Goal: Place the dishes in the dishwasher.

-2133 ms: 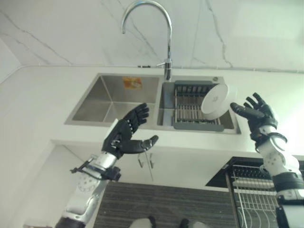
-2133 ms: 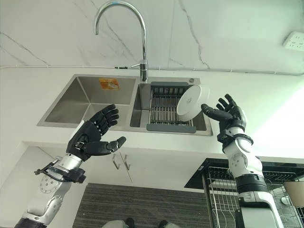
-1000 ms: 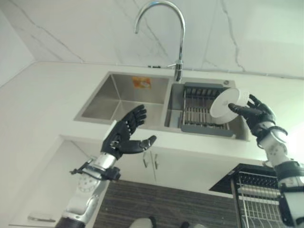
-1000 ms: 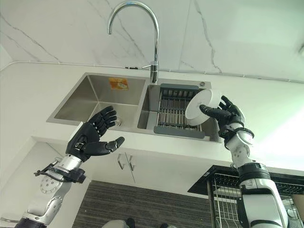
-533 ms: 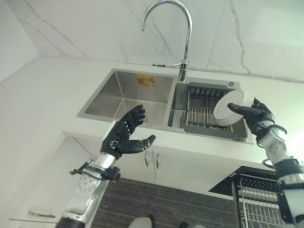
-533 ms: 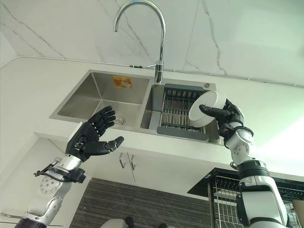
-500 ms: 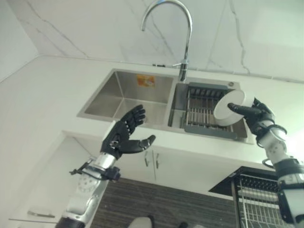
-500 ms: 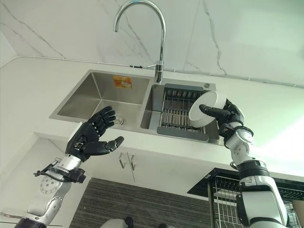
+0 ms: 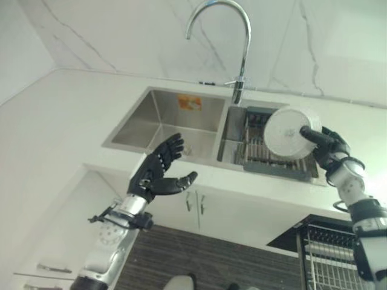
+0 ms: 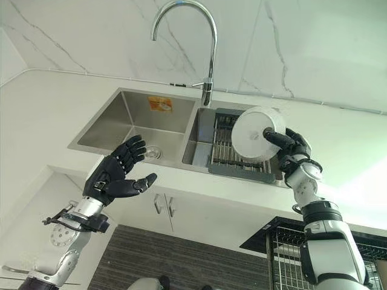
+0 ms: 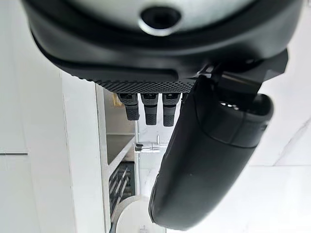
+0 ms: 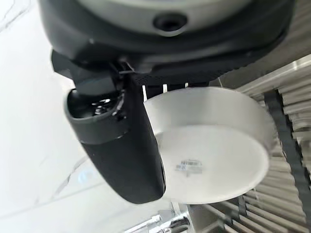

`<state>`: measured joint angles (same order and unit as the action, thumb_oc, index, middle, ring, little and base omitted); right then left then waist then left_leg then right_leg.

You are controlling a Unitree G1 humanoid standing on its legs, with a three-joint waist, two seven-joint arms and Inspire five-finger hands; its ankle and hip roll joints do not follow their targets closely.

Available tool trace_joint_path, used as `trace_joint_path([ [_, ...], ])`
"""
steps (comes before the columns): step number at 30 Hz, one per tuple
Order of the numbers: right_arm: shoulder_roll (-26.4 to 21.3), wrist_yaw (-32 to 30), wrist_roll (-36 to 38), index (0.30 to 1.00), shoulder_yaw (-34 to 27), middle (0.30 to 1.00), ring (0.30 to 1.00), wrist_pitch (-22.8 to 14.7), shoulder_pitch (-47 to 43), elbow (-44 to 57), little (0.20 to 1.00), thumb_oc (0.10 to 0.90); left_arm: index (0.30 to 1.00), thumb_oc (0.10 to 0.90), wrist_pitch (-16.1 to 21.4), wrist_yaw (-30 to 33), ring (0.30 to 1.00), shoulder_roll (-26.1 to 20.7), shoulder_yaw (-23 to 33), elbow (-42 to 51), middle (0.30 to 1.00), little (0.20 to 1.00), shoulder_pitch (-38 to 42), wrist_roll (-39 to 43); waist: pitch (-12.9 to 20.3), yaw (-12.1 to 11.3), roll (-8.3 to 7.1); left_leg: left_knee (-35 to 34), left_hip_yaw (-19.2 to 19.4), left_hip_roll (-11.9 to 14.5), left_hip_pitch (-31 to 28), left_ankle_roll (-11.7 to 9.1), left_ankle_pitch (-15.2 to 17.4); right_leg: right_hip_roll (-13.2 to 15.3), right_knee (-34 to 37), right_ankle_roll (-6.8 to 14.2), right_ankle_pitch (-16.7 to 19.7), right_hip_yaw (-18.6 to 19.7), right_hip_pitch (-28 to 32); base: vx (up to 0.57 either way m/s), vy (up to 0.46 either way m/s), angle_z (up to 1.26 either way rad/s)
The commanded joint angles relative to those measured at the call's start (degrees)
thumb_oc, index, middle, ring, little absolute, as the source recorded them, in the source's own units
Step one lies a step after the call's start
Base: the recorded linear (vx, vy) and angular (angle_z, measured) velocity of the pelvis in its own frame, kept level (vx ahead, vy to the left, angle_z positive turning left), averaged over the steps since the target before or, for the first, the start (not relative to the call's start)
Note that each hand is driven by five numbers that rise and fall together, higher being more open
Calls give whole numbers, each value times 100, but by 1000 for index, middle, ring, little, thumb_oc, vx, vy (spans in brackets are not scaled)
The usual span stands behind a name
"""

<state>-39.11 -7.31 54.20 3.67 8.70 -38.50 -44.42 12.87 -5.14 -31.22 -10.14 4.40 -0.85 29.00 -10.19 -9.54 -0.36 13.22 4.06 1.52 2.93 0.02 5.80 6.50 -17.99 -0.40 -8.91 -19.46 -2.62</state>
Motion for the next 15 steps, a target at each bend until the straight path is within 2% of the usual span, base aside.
trace_joint_path([
  [1, -553, -435, -245, 300, 47, 300, 300, -782, -923, -89, 300, 400, 900, 800, 554, 149, 900, -331, -39, 505, 900, 900, 271, 226, 456, -55, -107, 397, -145, 286, -19, -454, 466, 180, 80, 550, -190, 169, 339, -23, 23, 7],
  [3, -576, -706, -566, 300, 133, 300, 300, -955, -1009, -142, 300, 400, 900, 800, 578, 254, 900, -335, -116, 514, 900, 900, 301, 197, 448, -59, -92, 397, -155, 281, -6, -456, 454, 185, 80, 559, -182, 170, 329, -37, 33, 14],
  [6, -559, -827, -657, 300, 165, 300, 300, -1089, -1020, -106, 300, 400, 900, 800, 589, 280, 900, -328, -135, 515, 900, 900, 313, 193, 449, -55, -85, 397, -164, 273, 2, -454, 452, 190, 80, 565, -178, 176, 320, -26, 30, 7],
  [10, -519, -875, -846, 300, 148, 300, 300, -1560, -968, 248, 300, 400, 900, 800, 660, 266, 900, -319, -167, 539, 900, 900, 280, 150, 447, -25, -69, 397, -161, 246, -10, -430, 474, 198, 80, 582, -163, 199, 301, -20, 42, 1],
  [15, -526, -1017, -1148, 300, -46, 300, 300, -2300, -668, 1796, 300, 400, 900, 800, 904, 54, 900, -358, -92, 789, 900, 900, 116, -75, 433, 115, -51, 397, -109, 187, -10, -370, 519, 230, 80, 652, -98, 317, 214, -31, 101, -6],
])
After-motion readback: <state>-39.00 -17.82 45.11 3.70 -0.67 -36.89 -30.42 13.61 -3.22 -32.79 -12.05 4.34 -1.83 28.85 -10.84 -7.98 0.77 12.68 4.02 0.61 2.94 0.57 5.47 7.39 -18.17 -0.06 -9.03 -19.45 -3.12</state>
